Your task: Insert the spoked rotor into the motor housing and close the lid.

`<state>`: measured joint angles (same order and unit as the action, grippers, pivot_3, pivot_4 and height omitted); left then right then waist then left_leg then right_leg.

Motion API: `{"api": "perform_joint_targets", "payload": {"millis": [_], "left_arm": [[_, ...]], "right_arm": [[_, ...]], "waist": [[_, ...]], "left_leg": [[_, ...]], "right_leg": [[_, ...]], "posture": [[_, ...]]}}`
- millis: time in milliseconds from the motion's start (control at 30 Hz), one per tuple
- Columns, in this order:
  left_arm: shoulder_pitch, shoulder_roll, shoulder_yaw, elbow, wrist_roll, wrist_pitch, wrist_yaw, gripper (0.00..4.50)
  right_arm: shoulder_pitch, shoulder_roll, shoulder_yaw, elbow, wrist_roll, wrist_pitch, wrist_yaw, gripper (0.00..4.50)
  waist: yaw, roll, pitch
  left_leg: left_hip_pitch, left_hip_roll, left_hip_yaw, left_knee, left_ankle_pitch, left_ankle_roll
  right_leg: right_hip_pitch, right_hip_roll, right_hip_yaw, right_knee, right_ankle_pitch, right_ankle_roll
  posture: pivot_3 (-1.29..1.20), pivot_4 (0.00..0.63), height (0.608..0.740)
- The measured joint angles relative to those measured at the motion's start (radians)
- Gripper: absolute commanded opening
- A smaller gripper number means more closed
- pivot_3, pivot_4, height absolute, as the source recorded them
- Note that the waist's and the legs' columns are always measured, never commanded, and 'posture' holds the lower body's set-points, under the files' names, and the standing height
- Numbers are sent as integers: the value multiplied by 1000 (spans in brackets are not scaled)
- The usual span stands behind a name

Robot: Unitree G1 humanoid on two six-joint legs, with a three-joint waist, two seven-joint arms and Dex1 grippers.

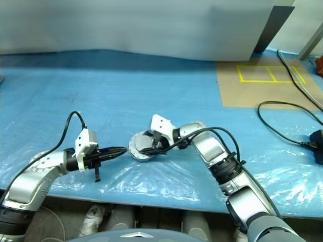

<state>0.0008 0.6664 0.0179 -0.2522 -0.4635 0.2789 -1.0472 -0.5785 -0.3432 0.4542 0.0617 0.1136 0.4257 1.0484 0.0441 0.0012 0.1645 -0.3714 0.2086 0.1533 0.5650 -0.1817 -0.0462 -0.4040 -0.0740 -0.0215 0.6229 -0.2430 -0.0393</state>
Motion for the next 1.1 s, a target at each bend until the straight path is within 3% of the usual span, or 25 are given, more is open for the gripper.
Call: {"api": "perform_joint_targets", "payload": {"millis": [367, 667, 1100], "left_arm": [[2, 0, 0, 0, -2, 1, 10, 0], [2, 0, 0, -6, -3, 5, 18, 0], [-18, -12, -16, -15, 4, 13, 24, 0]], "right_arm": [[6, 55, -29, 3, 26, 69, -25, 2929], [3, 54, 30, 63, -62, -88, -47, 2929], [-2, 52, 21, 92, -61, -102, -52, 2929]], "waist": [[-2, 0, 0], [-4, 0, -1], [-2, 0, -1]], "left_leg": [[1, 0, 0, 0, 0, 0], [7, 0, 0, 0, 0, 0], [13, 0, 0, -1, 0, 0]], "right_leg": [[0, 0, 0, 0, 0, 0], [5, 0, 1, 1, 0, 0], [11, 0, 1, 1, 0, -1]], "posture": [[0, 150, 740], [0, 150, 740], [0, 150, 740]]}}
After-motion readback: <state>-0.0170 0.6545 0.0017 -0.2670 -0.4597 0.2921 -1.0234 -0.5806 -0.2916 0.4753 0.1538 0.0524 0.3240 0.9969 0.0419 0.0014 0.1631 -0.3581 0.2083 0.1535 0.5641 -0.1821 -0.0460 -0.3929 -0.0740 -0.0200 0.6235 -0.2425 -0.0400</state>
